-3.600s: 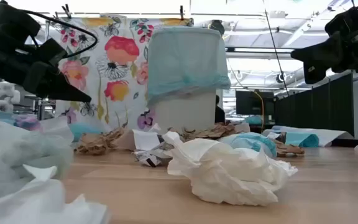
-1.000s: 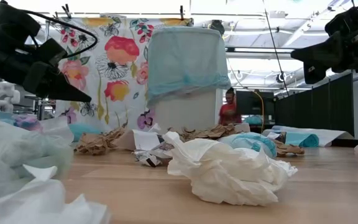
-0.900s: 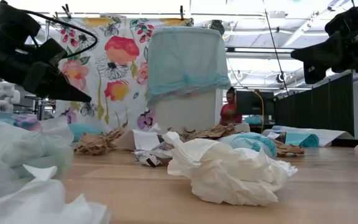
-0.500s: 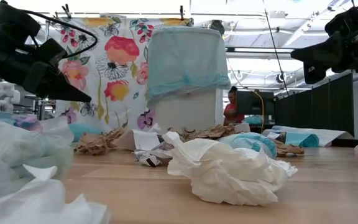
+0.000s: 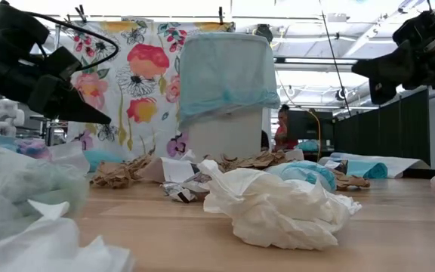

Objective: Place trash/remove bag and relplace
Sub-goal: Put the brown paper into the blue trash bag inside the white trash bin

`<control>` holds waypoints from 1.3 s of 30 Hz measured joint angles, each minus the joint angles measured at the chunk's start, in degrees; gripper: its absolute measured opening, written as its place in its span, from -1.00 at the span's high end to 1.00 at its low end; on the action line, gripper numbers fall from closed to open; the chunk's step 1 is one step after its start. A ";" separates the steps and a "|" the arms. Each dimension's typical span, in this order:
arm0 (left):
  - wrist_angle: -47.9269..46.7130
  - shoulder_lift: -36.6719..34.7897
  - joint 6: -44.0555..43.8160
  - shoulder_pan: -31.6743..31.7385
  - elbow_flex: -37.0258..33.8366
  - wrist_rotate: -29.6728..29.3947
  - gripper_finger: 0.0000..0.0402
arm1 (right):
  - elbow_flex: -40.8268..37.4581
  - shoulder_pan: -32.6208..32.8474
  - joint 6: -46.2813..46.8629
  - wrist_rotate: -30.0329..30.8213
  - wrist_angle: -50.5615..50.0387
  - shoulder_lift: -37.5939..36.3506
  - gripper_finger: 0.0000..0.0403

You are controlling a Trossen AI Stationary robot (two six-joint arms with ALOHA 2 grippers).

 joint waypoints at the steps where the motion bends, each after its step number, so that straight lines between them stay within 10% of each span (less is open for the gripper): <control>1: 0.01 -0.01 0.01 0.02 0.00 0.00 0.99 | 0.03 0.00 0.07 -0.01 -0.09 0.37 1.00; 14: -0.01 -0.01 0.00 0.01 0.01 0.00 0.99 | 21.53 0.00 -8.71 11.70 -16.80 10.57 1.00; 30: -0.01 -0.01 0.00 0.00 0.01 0.00 0.99 | 61.23 0.00 1.36 18.05 -47.50 49.67 1.00; 39: -0.01 -0.02 0.01 0.01 0.00 0.00 0.99 | 68.75 -2.87 6.74 16.66 -63.92 64.26 0.99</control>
